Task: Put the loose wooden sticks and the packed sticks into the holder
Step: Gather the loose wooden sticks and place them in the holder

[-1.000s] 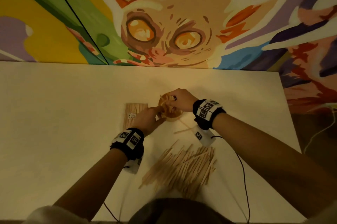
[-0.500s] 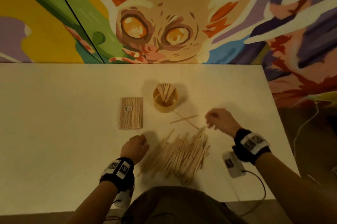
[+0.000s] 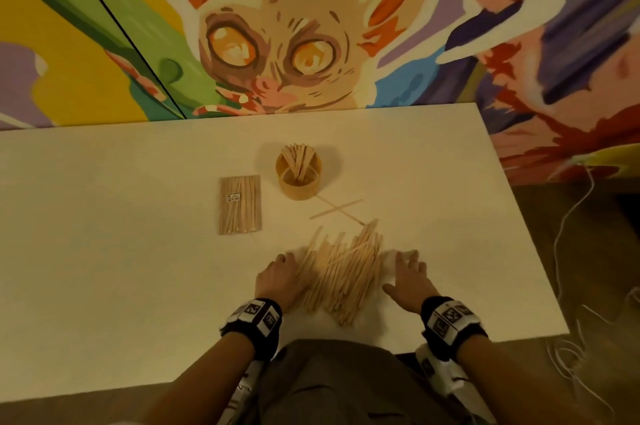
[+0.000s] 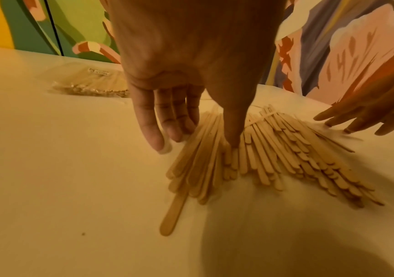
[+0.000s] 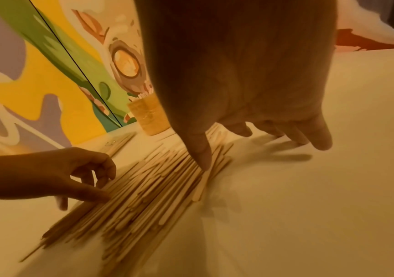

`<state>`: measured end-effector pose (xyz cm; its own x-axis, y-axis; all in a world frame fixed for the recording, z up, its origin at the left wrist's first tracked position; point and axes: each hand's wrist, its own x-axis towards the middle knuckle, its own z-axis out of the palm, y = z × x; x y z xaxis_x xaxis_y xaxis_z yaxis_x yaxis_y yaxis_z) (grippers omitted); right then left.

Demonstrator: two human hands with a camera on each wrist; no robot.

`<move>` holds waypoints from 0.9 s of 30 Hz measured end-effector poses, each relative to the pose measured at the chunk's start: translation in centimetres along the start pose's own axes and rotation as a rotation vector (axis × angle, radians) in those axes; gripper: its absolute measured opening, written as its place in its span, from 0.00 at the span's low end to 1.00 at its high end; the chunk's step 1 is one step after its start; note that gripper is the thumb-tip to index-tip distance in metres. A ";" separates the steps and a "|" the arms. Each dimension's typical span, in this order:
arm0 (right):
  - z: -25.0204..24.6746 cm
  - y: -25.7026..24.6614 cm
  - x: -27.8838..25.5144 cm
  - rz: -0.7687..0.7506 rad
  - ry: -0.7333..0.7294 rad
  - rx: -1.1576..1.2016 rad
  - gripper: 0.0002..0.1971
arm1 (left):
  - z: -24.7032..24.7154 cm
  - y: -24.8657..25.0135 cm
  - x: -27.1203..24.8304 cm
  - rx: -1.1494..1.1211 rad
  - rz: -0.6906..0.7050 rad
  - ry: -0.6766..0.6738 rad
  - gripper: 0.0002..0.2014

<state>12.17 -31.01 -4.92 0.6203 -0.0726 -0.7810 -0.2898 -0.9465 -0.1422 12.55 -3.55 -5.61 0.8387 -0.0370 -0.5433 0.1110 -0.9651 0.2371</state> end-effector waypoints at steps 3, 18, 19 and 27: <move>0.1 -0.1 -0.4 0.007 0.002 -0.011 0.44 | 0.1 0.2 -0.2 -0.025 -0.010 0.019 0.24; 0.5 0.7 -0.3 -0.029 0.048 -0.024 0.42 | 0.7 0.8 -0.4 0.023 0.064 0.055 0.16; 0.6 0.8 -0.3 -0.033 0.048 -0.024 0.42 | 0.5 1.0 -0.4 0.025 0.060 0.051 0.16; 0.4 1.6 -0.4 -0.078 0.091 0.043 0.40 | -1.0 0.3 0.5 -0.135 0.000 -0.064 0.03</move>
<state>11.12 -32.37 -5.10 0.7055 -0.0296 -0.7081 -0.2682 -0.9360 -0.2280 13.57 -3.59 -4.97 0.8033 -0.0579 -0.5928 0.1852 -0.9216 0.3410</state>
